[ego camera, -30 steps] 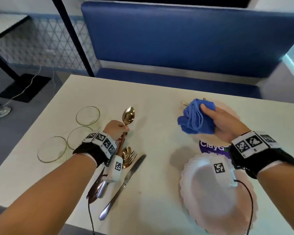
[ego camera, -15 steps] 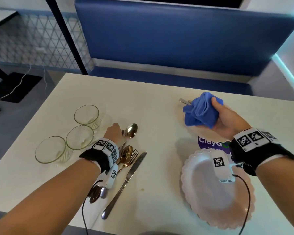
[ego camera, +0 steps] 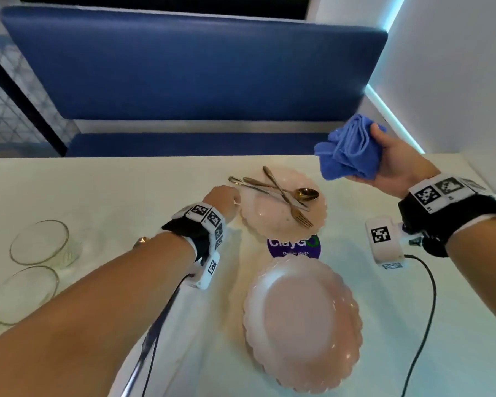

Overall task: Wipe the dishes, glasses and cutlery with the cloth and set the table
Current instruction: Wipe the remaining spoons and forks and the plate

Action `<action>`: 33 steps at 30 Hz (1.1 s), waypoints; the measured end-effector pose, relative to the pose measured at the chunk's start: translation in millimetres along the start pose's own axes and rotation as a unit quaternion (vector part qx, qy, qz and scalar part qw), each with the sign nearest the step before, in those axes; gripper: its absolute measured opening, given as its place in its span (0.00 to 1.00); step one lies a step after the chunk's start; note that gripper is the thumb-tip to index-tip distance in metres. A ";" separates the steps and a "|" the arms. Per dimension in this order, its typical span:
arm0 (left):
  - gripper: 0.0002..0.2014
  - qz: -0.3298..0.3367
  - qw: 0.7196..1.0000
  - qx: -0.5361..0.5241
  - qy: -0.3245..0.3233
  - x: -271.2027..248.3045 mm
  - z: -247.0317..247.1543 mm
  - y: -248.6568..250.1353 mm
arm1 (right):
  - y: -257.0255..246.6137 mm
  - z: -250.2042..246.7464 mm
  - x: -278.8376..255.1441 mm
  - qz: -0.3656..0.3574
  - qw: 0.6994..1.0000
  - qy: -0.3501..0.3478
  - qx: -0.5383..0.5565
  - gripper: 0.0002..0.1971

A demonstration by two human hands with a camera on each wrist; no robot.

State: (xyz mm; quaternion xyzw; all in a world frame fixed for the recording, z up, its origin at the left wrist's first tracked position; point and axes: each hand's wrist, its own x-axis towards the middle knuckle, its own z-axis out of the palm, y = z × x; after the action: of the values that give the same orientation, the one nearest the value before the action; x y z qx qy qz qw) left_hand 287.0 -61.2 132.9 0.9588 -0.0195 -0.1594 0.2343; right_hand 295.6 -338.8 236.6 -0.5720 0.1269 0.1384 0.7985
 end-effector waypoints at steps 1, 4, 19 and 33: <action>0.12 0.009 1.000 0.025 -0.017 7.3 4.3 10.5 | -2.4 -6.7 3.5 0.000 1.000 -0.003 -0.005 0.22; 0.15 0.026 0.990 0.109 -0.086 29.6 14.2 40.5 | -4.7 -24.2 13.9 0.009 1.000 -0.007 -0.010 0.21; 0.11 0.150 0.897 0.403 -0.108 118.3 43.1 87.9 | 32.3 -81.2 60.5 0.068 0.998 -0.017 0.004 0.17; 0.03 0.138 0.924 0.317 -0.166 108.5 12.9 57.1 | 61.4 -77.3 70.8 0.058 0.990 -0.062 -0.115 0.19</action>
State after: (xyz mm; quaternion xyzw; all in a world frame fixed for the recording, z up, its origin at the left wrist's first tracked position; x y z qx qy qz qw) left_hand 388.0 -129.8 115.9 0.9308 -0.2394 -0.2675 -0.0685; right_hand 335.6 -387.9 132.9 -0.6422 0.0930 0.2337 0.7241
